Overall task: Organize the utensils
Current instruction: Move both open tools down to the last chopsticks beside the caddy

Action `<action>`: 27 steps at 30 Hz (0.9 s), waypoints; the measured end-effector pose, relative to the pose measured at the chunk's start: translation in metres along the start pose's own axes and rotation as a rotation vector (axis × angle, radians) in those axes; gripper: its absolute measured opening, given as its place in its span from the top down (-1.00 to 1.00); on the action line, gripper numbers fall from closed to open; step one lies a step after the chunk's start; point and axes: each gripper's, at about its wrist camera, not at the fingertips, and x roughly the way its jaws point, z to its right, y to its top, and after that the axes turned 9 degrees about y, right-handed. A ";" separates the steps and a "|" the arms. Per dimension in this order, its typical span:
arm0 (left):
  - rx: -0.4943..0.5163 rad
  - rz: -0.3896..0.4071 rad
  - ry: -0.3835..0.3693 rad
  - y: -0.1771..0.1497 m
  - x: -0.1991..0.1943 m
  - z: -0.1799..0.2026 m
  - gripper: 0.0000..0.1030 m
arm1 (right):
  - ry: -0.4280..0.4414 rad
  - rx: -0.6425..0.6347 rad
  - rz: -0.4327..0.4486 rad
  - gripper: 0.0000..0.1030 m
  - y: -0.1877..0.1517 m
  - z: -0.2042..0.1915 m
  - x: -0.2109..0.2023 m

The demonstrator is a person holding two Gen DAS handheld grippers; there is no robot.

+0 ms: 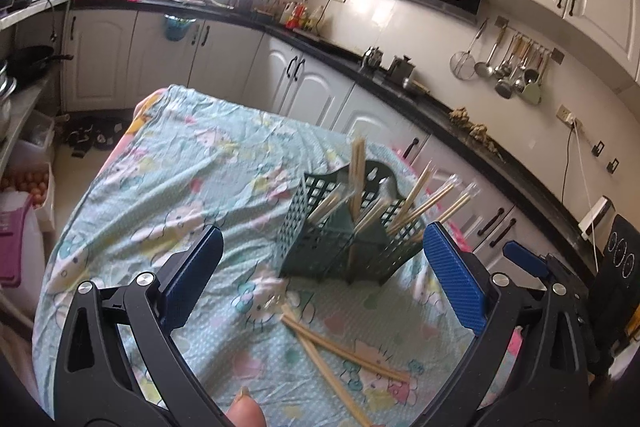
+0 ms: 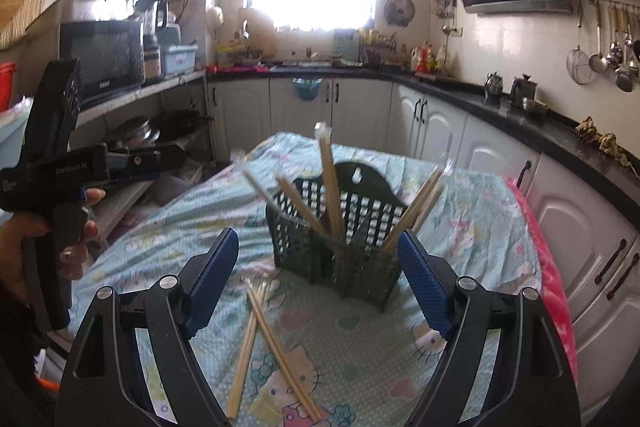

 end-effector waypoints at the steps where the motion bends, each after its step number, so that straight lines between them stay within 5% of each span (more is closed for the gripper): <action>1: -0.001 -0.009 0.005 -0.003 0.002 -0.002 -0.79 | 0.004 -0.004 -0.016 -0.45 -0.002 -0.001 0.004; 19: -0.025 -0.187 0.080 -0.052 0.043 -0.029 -0.79 | 0.118 -0.092 -0.378 0.25 -0.069 -0.024 0.103; 27: -0.050 -0.283 0.076 -0.072 0.063 -0.040 -0.65 | 0.165 -0.099 -0.483 0.39 -0.087 -0.027 0.138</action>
